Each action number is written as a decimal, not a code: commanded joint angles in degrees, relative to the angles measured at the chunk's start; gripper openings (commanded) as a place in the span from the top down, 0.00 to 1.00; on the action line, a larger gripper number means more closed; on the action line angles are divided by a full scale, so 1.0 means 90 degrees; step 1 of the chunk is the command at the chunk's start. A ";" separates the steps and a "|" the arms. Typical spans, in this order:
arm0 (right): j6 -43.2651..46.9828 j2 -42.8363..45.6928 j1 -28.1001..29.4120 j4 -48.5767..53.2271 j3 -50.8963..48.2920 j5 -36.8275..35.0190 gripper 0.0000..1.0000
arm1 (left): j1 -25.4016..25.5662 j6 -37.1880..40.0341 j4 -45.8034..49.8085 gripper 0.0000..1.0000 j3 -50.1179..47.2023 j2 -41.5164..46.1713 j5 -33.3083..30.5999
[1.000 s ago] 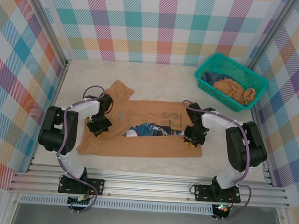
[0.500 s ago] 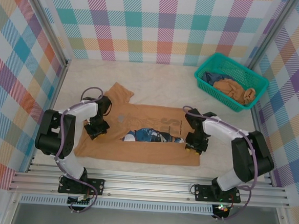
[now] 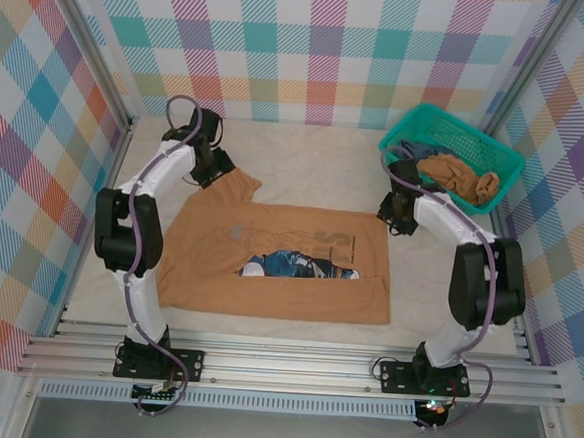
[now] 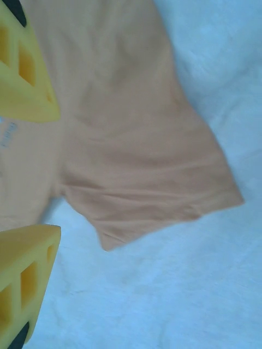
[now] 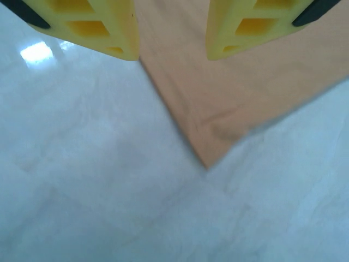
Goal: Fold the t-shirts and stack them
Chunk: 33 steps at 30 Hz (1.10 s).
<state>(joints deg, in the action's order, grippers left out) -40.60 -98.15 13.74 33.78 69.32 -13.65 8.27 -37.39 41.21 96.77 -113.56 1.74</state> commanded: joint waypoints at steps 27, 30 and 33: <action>0.0145 -0.2697 -0.0081 0.0868 0.2165 -0.0043 0.80 | -0.0236 0.0633 0.0240 0.47 0.3188 -0.2675 0.0077; 0.0185 -0.2710 -0.0081 0.0961 0.2232 -0.0036 0.87 | -0.0242 0.0728 0.0652 0.47 0.3856 -0.3124 -0.0119; 0.0222 -0.2664 -0.0083 0.1002 0.2230 -0.0025 0.92 | -0.0237 0.0814 0.0756 0.47 0.4232 -0.3400 -0.0324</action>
<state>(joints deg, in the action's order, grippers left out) -39.40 -121.03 13.13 39.79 88.64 -13.91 6.63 -31.94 44.47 131.83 -141.97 1.13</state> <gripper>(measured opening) 0.095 0.527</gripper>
